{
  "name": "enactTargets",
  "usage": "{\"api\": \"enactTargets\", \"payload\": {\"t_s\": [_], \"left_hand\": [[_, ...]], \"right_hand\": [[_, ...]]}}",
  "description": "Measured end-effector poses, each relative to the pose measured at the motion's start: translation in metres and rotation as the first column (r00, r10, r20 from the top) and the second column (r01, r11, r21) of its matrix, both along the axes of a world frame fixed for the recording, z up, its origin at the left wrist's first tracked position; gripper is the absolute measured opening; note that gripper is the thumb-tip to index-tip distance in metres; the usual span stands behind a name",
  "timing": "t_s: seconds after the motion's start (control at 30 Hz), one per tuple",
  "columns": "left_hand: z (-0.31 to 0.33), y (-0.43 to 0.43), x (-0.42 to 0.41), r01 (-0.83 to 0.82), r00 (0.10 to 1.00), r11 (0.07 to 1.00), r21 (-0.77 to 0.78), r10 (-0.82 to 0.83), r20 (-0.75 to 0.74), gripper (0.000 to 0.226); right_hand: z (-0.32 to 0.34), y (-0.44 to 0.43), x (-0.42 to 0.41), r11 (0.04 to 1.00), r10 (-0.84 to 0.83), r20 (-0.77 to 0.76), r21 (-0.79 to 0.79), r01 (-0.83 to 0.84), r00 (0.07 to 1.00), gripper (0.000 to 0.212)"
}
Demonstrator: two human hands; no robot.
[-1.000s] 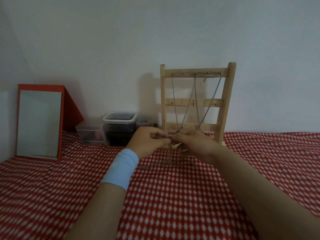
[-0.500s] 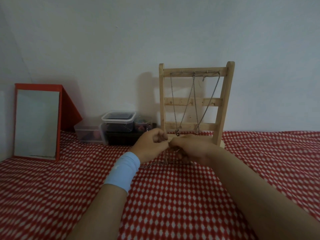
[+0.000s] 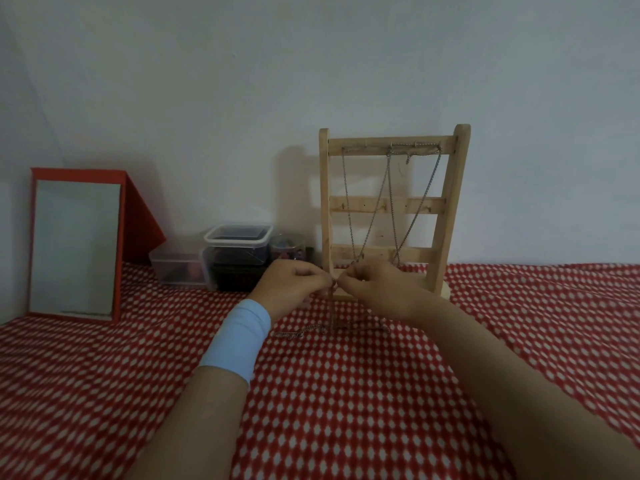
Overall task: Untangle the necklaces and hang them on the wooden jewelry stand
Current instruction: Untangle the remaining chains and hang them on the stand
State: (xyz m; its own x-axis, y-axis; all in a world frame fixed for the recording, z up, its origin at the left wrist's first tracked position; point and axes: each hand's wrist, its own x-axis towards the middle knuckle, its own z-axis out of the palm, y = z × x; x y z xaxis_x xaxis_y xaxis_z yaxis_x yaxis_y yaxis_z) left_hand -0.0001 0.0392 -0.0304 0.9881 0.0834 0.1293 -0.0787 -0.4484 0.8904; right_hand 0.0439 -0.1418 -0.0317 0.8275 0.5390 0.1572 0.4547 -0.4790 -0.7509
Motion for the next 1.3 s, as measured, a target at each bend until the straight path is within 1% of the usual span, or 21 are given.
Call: {"api": "enactTargets", "payload": {"t_s": [0.13, 0.2, 0.3, 0.33, 0.4, 0.47, 0.53, 0.57, 0.6, 0.67, 0.7, 0.77, 0.83, 0.9, 0.97, 1.07, 1.1, 1.13, 1.2, 1.23, 1.3], "left_hand": [[-0.001, -0.008, 0.002, 0.018, 0.997, 0.988, 0.157, -0.029, 0.068, 0.013], [-0.003, -0.012, 0.002, 0.049, 0.998, 0.984, 0.169, -0.057, 0.040, 0.016], [-0.004, -0.013, 0.004, 0.112, 0.993, 0.976, 0.187, -0.103, -0.056, 0.023], [-0.005, -0.011, 0.005, 0.129, 0.989, 0.970, 0.207, -0.111, -0.096, 0.023], [-0.008, -0.006, 0.005, 0.149, 0.980, 0.954, 0.259, -0.107, -0.166, 0.020], [-0.011, -0.002, 0.005, 0.143, 0.979, 0.955, 0.258, -0.098, -0.179, 0.023], [-0.011, 0.000, 0.003, 0.107, 0.986, 0.980, 0.168, -0.083, -0.145, 0.019], [-0.009, 0.000, 0.003, 0.080, 0.988, 0.992, 0.100, -0.065, -0.144, 0.020], [-0.007, 0.001, 0.003, 0.055, 0.987, 0.998, 0.034, -0.049, -0.155, 0.023], [-0.007, 0.004, 0.008, 0.015, 0.980, 0.997, -0.073, -0.029, -0.196, 0.025], [-0.007, 0.005, 0.008, -0.012, 0.975, 0.992, -0.127, -0.017, -0.223, 0.021], [-0.011, 0.007, 0.008, -0.072, 0.963, 0.973, -0.220, 0.010, -0.268, 0.014], [-0.012, 0.008, 0.004, -0.104, 0.960, 0.955, -0.277, 0.023, -0.280, 0.017], [-0.009, 0.007, 0.003, -0.119, 0.958, 0.926, -0.359, 0.013, -0.285, 0.021], [-0.007, 0.007, 0.006, -0.128, 0.953, 0.886, -0.445, -0.013, -0.302, 0.021], [-0.008, 0.011, 0.008, -0.133, 0.949, 0.903, -0.409, -0.004, -0.316, 0.024], [-0.008, 0.014, 0.008, -0.121, 0.954, 0.938, -0.325, 0.020, -0.300, 0.026], [-0.009, 0.017, 0.009, -0.113, 0.960, 0.976, -0.184, 0.060, -0.272, 0.026], [-0.007, 0.022, 0.008, -0.086, 0.972, 0.990, 0.114, 0.109, -0.210, 0.021], [-0.006, 0.023, 0.007, -0.068, 0.972, 0.977, 0.200, 0.110, -0.207, 0.018], [-0.003, 0.023, 0.005, -0.017, 0.966, 0.954, 0.299, 0.093, -0.243, 0.015]], "right_hand": [[-0.002, 0.002, 0.000, 0.957, 0.065, 0.111, -0.289, -0.030, 0.992, 0.020], [0.000, 0.003, -0.002, 0.945, 0.049, 0.140, -0.326, 0.000, 0.989, 0.019], [0.001, 0.000, -0.002, 0.982, 0.004, 0.216, -0.184, 0.036, 0.976, 0.011], [0.001, -0.001, 0.000, 0.993, -0.005, 0.193, -0.117, 0.028, 0.981, 0.011], [0.001, -0.003, 0.001, 1.000, 0.000, 0.014, 0.030, 0.000, 1.000, 0.020], [0.003, -0.006, 0.003, 0.979, 0.054, -0.253, 0.202, -0.002, 0.966, 0.028], [0.005, -0.010, 0.005, 0.928, 0.174, -0.475, 0.373, 0.018, 0.863, 0.028], [0.005, -0.012, 0.005, 0.901, 0.233, -0.537, 0.433, 0.029, 0.811, 0.029], [0.006, -0.013, 0.005, 0.891, 0.259, -0.557, 0.454, 0.028, 0.789, 0.033], [0.006, -0.014, 0.003, 0.897, 0.236, -0.519, 0.441, 0.021, 0.821, 0.046], [0.006, -0.014, 0.002, 0.885, 0.238, -0.502, 0.465, 0.027, 0.831, 0.048], [0.009, -0.019, 0.003, 0.823, 0.307, -0.513, 0.567, 0.048, 0.801, 0.041], [0.013, -0.022, 0.005, 0.779, 0.345, -0.560, 0.619, 0.103, 0.754, 0.033], [0.015, -0.024, 0.007, 0.839, 0.252, -0.595, 0.528, 0.135, 0.763, 0.027], [0.012, -0.025, 0.011, 0.928, 0.101, -0.572, 0.350, 0.131, 0.814, 0.018], [0.006, -0.023, 0.014, 0.982, -0.058, -0.437, 0.138, 0.131, 0.898, 0.023], [0.006, -0.024, 0.013, 0.992, -0.084, -0.343, 0.057, 0.110, 0.936, 0.022], [0.006, -0.024, 0.013, 0.996, -0.087, -0.243, -0.051, 0.077, 0.966, 0.024], [0.005, -0.024, 0.013, 0.968, -0.059, -0.126, -0.251, 0.026, 0.990, 0.034], [0.005, -0.023, 0.014, 0.945, -0.056, -0.099, -0.327, 0.020, 0.994, 0.036], [0.004, -0.021, 0.013, 0.896, -0.033, -0.050, -0.445, 0.008, 0.998, 0.031]]}}
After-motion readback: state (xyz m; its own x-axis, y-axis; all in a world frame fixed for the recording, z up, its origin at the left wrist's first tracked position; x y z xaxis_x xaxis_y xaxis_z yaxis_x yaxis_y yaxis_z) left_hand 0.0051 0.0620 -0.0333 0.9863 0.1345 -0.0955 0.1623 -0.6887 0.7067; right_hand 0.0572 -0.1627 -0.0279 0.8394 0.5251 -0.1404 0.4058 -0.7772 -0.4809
